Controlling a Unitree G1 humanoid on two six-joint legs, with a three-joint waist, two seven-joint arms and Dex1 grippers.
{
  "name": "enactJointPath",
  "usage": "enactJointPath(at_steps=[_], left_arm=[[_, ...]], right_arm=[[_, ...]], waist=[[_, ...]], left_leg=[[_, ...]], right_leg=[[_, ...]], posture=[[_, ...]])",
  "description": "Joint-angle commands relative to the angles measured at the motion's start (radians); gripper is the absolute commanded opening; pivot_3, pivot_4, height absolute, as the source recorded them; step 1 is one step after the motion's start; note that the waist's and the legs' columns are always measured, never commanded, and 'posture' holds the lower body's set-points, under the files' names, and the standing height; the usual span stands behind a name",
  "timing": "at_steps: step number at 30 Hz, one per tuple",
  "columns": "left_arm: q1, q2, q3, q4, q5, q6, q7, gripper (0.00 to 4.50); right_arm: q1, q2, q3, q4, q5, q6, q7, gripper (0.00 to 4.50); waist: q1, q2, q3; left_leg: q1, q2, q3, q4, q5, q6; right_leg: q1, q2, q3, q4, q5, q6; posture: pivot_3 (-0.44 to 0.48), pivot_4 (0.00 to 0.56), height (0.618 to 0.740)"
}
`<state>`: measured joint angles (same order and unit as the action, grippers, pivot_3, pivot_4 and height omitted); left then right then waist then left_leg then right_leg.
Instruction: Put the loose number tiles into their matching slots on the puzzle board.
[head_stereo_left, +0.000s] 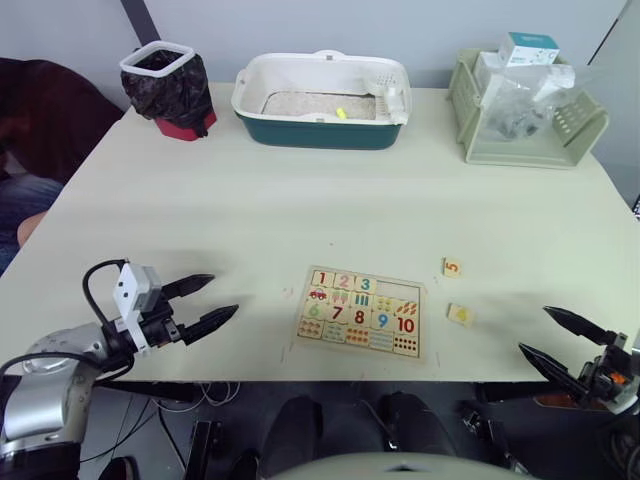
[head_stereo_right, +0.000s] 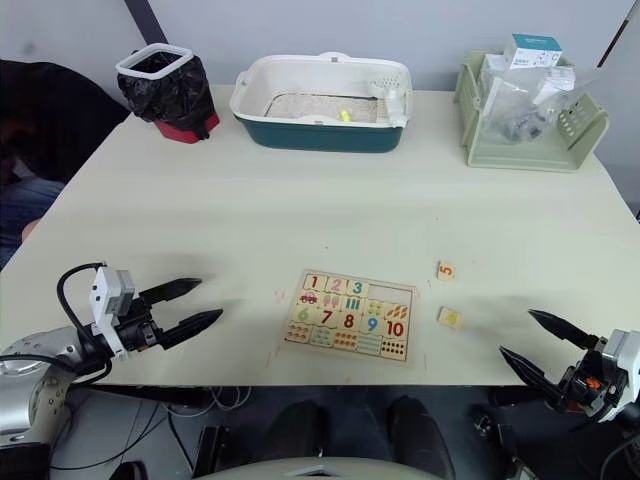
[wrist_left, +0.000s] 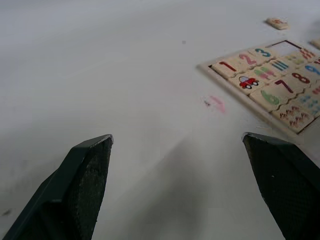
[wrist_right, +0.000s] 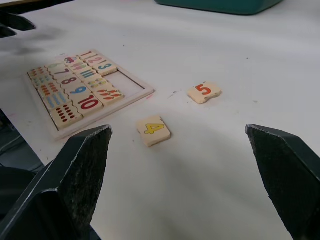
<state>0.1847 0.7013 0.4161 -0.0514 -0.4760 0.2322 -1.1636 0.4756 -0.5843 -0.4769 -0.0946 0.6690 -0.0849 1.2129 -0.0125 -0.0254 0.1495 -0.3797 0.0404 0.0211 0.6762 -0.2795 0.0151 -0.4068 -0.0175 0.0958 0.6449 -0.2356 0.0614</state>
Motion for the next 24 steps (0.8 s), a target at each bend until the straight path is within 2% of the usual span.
enactJointPath(at_steps=[1,24], left_arm=[[0.014,-0.003,0.031,-0.032,-0.025,-0.029,0.016,4.4],[0.02,-0.016,-0.02,-0.056,-0.048,-0.055,0.038,4.4]], right_arm=[[0.006,-0.011,-0.036,0.011,0.003,-0.028,0.03,4.5],[-0.039,-0.029,-0.01,0.057,-0.052,-0.095,0.1,4.5]], waist=[[0.0,0.0,0.0],[-0.002,0.0,0.0]], left_leg=[[0.0,0.0,0.0,0.0,0.0,0.0],[0.0,0.0,0.001,0.0,0.0,0.0]], right_leg=[[0.0,0.0,0.0,0.0,0.0,0.0],[-0.001,0.0,0.0,0.0,0.0,0.0]], posture=[[0.0,0.15,0.74],[0.0,0.15,0.74]])
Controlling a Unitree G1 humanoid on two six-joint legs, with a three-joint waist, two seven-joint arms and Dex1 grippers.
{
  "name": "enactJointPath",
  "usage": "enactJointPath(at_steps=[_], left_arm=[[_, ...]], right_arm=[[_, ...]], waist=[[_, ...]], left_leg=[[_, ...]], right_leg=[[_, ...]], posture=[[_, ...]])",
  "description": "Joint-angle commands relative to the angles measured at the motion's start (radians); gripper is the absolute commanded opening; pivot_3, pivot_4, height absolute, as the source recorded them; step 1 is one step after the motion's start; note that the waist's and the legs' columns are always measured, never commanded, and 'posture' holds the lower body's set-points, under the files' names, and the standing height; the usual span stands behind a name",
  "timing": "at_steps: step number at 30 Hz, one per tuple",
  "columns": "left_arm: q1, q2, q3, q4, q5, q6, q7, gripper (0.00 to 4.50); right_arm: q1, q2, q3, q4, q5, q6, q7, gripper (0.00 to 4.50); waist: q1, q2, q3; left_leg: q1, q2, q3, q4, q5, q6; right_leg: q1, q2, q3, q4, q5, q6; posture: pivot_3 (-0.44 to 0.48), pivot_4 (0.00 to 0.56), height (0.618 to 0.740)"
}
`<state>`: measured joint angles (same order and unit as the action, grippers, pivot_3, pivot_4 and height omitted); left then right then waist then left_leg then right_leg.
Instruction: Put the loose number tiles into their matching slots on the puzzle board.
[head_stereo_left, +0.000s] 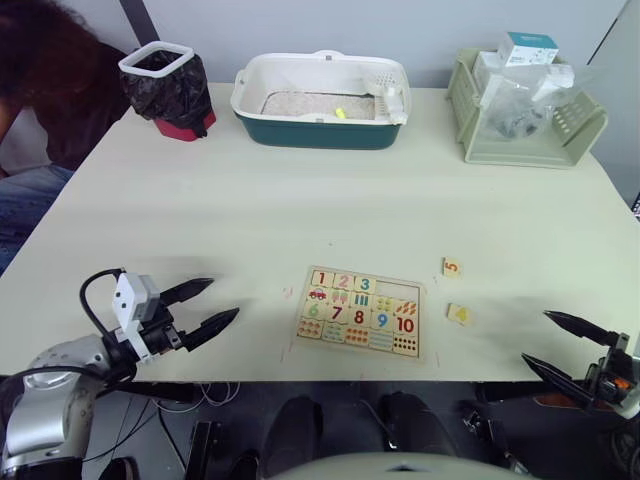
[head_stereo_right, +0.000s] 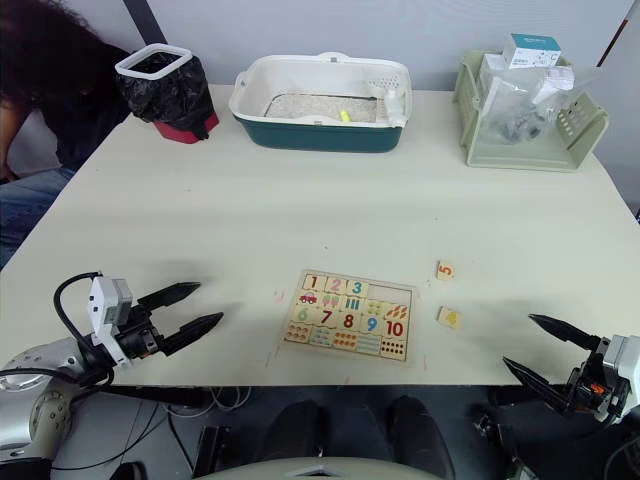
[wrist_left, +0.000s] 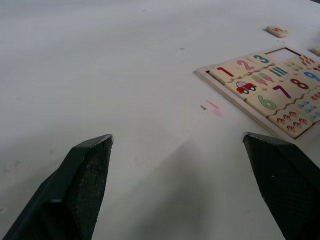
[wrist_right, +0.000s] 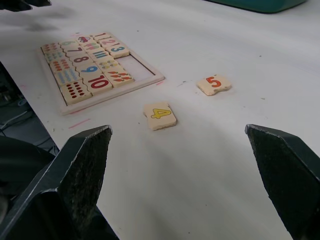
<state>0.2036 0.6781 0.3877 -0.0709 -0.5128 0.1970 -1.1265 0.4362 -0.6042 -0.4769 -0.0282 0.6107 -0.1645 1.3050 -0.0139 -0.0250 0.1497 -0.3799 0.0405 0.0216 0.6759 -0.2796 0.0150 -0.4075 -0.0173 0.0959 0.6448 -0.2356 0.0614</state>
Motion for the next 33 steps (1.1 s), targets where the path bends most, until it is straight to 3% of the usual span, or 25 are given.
enactJointPath(at_steps=[1,11,18,22,27,33], left_arm=[[-0.001,0.007,0.006,-0.037,-0.011,-0.02,0.002,4.4],[-0.012,0.016,-0.011,-0.03,-0.008,-0.038,-0.022,4.4],[-0.074,0.05,-0.035,0.048,-0.024,-0.086,-0.153,4.4],[-0.151,0.1,-0.069,0.129,-0.032,-0.101,-0.292,4.4],[-0.282,0.164,-0.153,0.264,-0.028,-0.206,-0.477,4.4],[-0.39,0.314,-0.407,0.355,-0.19,-0.35,-0.488,4.4]], right_arm=[[-0.001,-0.009,-0.01,-0.009,0.006,-0.016,0.009,4.5],[-0.013,-0.007,-0.001,-0.017,0.0,-0.012,0.003,4.5],[-0.034,-0.015,0.006,-0.046,-0.002,0.015,-0.029,4.5],[-0.037,-0.02,0.028,-0.096,0.012,0.047,-0.03,4.5],[-0.072,-0.023,0.069,-0.137,0.003,0.084,-0.048,4.5],[-0.126,-0.058,0.146,-0.176,-0.05,0.135,-0.079,4.5]], waist=[[0.0,0.0,0.0],[0.0,0.0,0.0],[0.001,0.0,0.0],[0.0,0.0,0.0],[0.001,0.0,0.001],[0.0,0.001,0.001]], left_leg=[[0.0,0.0,0.0,0.0,0.0,0.0],[0.0,0.0,0.0,0.0,0.0,0.0],[0.0,0.0,0.0,0.0,0.0,0.0],[0.0,0.0,0.0,-0.001,0.0,0.0],[-0.001,0.0,0.001,-0.001,0.0,0.0],[-0.001,0.0,0.001,-0.002,0.0,0.0]], right_leg=[[0.0,0.0,0.0,0.0,0.0,0.0],[0.0,0.0,0.0,0.0,0.0,0.0],[0.0,0.0,0.0,0.0,0.0,0.0],[0.0,0.001,0.0,0.0,0.0,0.0],[-0.001,0.0,0.0,-0.001,0.0,0.0],[-0.002,0.0,0.0,-0.001,0.0,0.0]], posture=[[0.0,0.15,0.74],[0.0,0.15,0.74],[0.0,0.15,0.74],[0.0,0.15,0.74],[0.0,0.15,0.74],[0.0,0.15,0.74]])
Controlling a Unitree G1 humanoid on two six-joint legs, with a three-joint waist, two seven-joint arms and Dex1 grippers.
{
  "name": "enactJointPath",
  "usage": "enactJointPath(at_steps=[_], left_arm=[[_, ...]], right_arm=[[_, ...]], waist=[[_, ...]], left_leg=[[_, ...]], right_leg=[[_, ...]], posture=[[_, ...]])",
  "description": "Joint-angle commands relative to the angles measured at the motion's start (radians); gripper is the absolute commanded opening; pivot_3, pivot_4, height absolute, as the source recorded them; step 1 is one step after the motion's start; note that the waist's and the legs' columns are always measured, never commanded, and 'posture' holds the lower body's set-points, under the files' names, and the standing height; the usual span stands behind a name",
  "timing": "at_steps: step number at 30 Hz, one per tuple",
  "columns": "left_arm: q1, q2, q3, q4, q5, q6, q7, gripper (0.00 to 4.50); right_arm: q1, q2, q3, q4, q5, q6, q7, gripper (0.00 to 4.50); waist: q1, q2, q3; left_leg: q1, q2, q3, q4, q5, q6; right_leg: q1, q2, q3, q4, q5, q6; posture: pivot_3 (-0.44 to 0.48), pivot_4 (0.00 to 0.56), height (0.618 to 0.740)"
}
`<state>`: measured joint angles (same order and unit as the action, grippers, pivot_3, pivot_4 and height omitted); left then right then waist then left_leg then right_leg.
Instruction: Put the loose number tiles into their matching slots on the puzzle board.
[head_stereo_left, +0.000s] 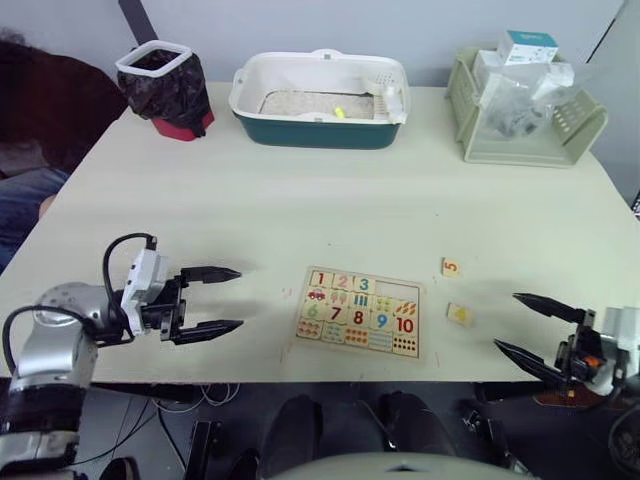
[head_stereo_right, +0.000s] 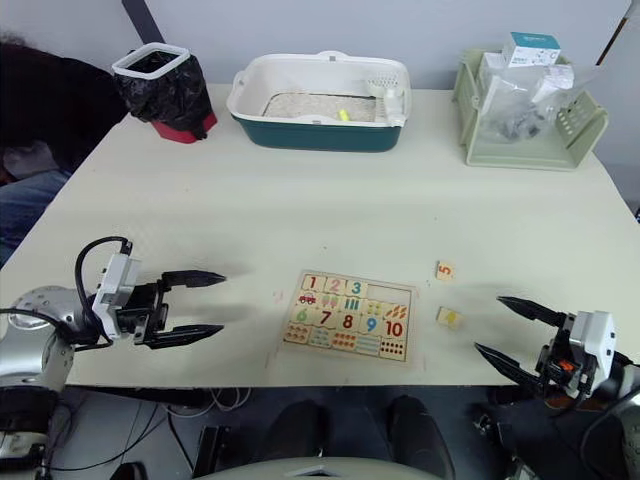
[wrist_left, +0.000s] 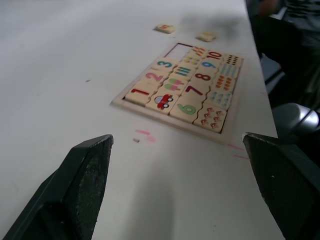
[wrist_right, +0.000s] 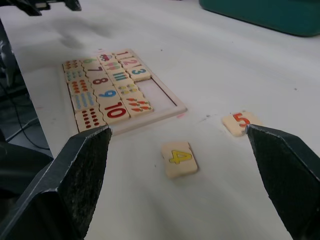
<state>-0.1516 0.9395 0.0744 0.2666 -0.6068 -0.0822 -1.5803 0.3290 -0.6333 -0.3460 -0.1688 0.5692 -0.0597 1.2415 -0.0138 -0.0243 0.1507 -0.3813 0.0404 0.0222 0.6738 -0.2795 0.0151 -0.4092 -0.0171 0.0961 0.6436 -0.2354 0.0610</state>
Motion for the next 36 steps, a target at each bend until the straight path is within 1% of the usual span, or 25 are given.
enactJointPath(at_steps=[1,2,4,8,14,18,23,28,35,36], left_arm=[[-0.046,0.072,-0.131,0.024,-0.121,-0.094,-0.034,4.4],[-0.056,0.093,-0.172,0.024,-0.146,-0.114,-0.034,4.4],[-0.075,0.125,-0.242,0.025,-0.183,-0.154,-0.034,4.4],[-0.131,0.163,-0.357,0.04,-0.243,-0.221,-0.034,4.4],[-0.183,0.2,-0.453,0.059,-0.302,-0.279,-0.034,4.4],[-0.207,0.209,-0.482,0.074,-0.327,-0.298,-0.034,4.4],[-0.225,0.202,-0.495,0.077,-0.346,-0.303,-0.034,4.4],[-0.234,0.21,-0.512,0.081,-0.35,-0.308,-0.034,4.4],[-0.239,0.21,-0.521,0.084,-0.351,-0.306,-0.034,4.4],[-0.24,0.209,-0.521,0.085,-0.35,-0.304,-0.034,4.47]], right_arm=[[-0.025,-0.035,0.023,-0.039,-0.016,0.043,-0.027,4.5],[-0.032,-0.042,0.031,-0.043,-0.022,0.053,-0.035,4.5],[-0.042,-0.051,0.048,-0.051,-0.043,0.059,-0.048,4.5],[-0.056,-0.068,0.086,-0.069,-0.098,0.093,-0.106,4.5],[-0.053,-0.08,0.123,-0.086,-0.181,0.126,-0.189,4.5],[-0.059,-0.105,0.151,-0.128,-0.235,0.226,-0.265,4.5],[-0.084,-0.114,0.187,-0.147,-0.249,0.291,-0.294,4.5],[-0.103,-0.111,0.211,-0.13,-0.271,0.283,-0.305,4.5],[-0.098,-0.124,0.236,-0.086,-0.292,0.232,-0.267,4.5],[-0.101,-0.125,0.237,-0.081,-0.289,0.231,-0.264,4.25]], waist=[[0.0,0.0,0.0],[0.0,0.0,0.0],[0.0,0.0,0.0],[0.002,0.0,0.001],[0.001,0.0,0.001],[0.001,0.0,0.001],[0.001,0.0,0.001],[0.001,0.0,0.001],[0.002,-0.001,0.001],[0.002,-0.001,0.001]], left_leg=[[0.0,0.0,0.0,0.0,0.0,0.0],[0.0,0.0,0.0,0.0,0.0,0.0],[-0.001,0.0,0.0,-0.001,0.0,0.0],[0.0,0.0,0.0,-0.002,0.0,0.0],[-0.001,-0.001,0.0,-0.002,0.0,0.0],[-0.001,-0.001,0.0,-0.002,0.0,0.0],[-0.001,-0.001,0.0,-0.001,0.0,0.0],[-0.001,-0.001,0.0,-0.002,0.0,0.0],[-0.001,-0.001,0.0,-0.001,0.0,0.0],[-0.001,-0.001,0.0,-0.001,0.0,0.0]], right_leg=[[0.0,0.0,0.0,0.0,0.001,-0.001],[0.0,0.0,0.0,0.0,0.002,-0.004],[0.0,0.0,0.0,-0.001,0.002,-0.004],[0.0,0.0,0.0,-0.001,0.002,-0.004],[0.0,0.0,0.0,-0.001,0.002,-0.004],[-0.001,0.001,0.0,-0.001,0.002,-0.004],[0.0,0.001,0.0,-0.001,0.002,-0.004],[0.0,0.001,0.0,-0.001,0.002,-0.003],[0.0,0.001,0.0,-0.001,0.0,0.0],[0.0,0.001,0.0,-0.001,0.0,0.0]], posture=[[0.0,0.15,0.74],[0.0,0.15,0.74],[0.0,0.15,0.74],[0.0,0.15,0.74],[0.0,0.15,0.74],[0.0,0.15,0.74],[0.0,0.15,0.74],[0.0,0.15,0.74],[0.0,0.15,0.74],[0.0,0.15,0.74]])
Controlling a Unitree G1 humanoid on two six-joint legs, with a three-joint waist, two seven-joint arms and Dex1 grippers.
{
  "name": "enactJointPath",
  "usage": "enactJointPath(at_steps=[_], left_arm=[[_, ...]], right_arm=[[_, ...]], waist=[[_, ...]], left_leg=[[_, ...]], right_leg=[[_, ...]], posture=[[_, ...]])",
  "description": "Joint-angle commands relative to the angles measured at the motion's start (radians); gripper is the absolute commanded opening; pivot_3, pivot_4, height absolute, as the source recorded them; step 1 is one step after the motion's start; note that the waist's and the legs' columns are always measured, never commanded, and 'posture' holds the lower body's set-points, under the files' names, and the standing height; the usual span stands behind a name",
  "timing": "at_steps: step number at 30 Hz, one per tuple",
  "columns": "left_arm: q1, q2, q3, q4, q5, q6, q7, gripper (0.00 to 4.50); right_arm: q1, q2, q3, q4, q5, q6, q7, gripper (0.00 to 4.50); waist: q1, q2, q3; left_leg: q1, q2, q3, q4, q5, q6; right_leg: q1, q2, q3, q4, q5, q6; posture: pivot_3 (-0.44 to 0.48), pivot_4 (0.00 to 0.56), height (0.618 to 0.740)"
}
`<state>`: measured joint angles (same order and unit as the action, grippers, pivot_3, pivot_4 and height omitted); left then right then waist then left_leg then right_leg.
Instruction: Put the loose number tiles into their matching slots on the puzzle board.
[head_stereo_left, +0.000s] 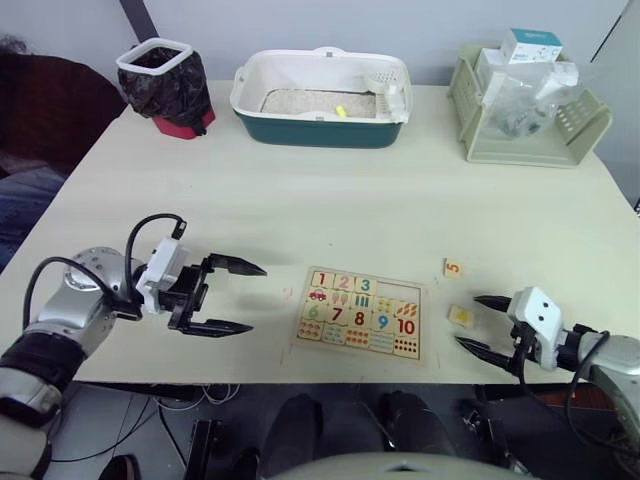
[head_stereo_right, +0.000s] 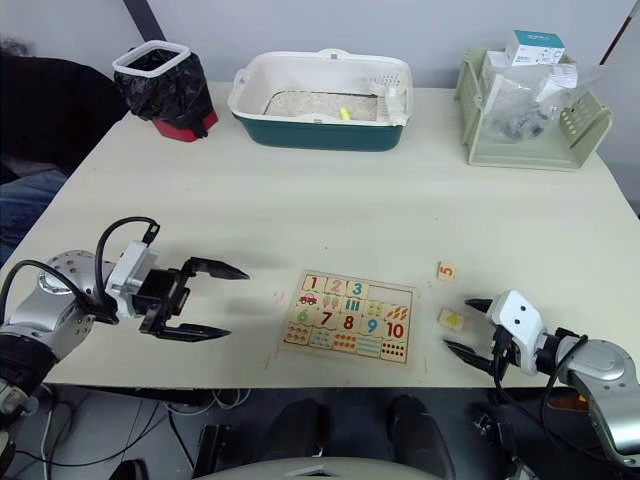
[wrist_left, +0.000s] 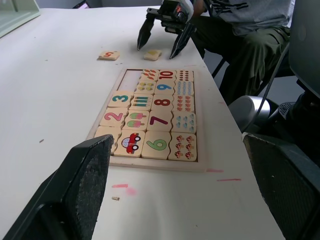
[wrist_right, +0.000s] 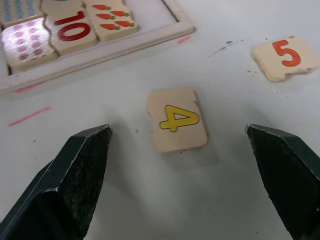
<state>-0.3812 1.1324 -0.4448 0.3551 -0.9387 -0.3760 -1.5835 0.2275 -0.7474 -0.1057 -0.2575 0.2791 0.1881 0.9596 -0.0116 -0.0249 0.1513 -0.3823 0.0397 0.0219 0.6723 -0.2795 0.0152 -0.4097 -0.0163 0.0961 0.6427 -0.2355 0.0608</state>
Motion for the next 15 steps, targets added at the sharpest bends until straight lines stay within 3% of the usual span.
enactJointPath(at_steps=[1,3,7,8,15], left_arm=[[-0.012,0.014,-0.002,-0.001,-0.016,-0.01,-0.031,4.5],[-0.016,0.011,-0.002,0.003,-0.014,-0.009,-0.031,4.5],[-0.014,0.013,0.0,0.004,-0.015,-0.011,-0.031,4.5],[-0.013,0.013,0.0,0.004,-0.015,-0.01,-0.031,4.5],[-0.001,0.01,0.004,-0.006,-0.015,-0.009,-0.031,4.5]], right_arm=[[-0.005,-0.012,-0.004,0.015,0.005,-0.012,0.019,3.96],[-0.017,-0.013,-0.004,0.024,0.009,-0.009,0.023,3.24],[-0.025,-0.016,-0.001,0.028,0.009,-0.006,0.028,1.1],[-0.027,-0.016,-0.001,0.029,0.01,-0.005,0.028,0.84],[-0.02,-0.03,-0.023,-0.008,0.025,0.017,0.03,0.83]], waist=[[0.0,0.0,0.0],[0.0,0.0,0.0],[0.0,0.0,0.0],[0.0,0.0,0.0],[0.0,0.0,0.0]], left_leg=[[0.0,0.0,0.0,0.0,0.0,0.0],[0.0,0.0,0.0,0.0,0.0,0.0],[0.0,0.0,0.0,0.001,0.0,0.0],[0.0,0.0,0.0,0.001,0.0,0.0],[0.0,0.0,0.0,0.001,0.0,0.0]], right_leg=[[0.0,0.0,0.0,0.0,0.0,0.0],[0.0,0.0,0.0,0.0,0.0,0.0],[0.0,0.0,0.0,0.0,0.0,0.0],[0.0,0.0,0.0,0.0,0.0,0.0],[0.0,0.0,0.0,0.0,0.0,0.0]], posture=[[0.0,0.15,0.74],[0.0,0.15,0.74],[0.0,0.15,0.74],[0.0,0.15,0.74],[0.0,0.15,0.74]])
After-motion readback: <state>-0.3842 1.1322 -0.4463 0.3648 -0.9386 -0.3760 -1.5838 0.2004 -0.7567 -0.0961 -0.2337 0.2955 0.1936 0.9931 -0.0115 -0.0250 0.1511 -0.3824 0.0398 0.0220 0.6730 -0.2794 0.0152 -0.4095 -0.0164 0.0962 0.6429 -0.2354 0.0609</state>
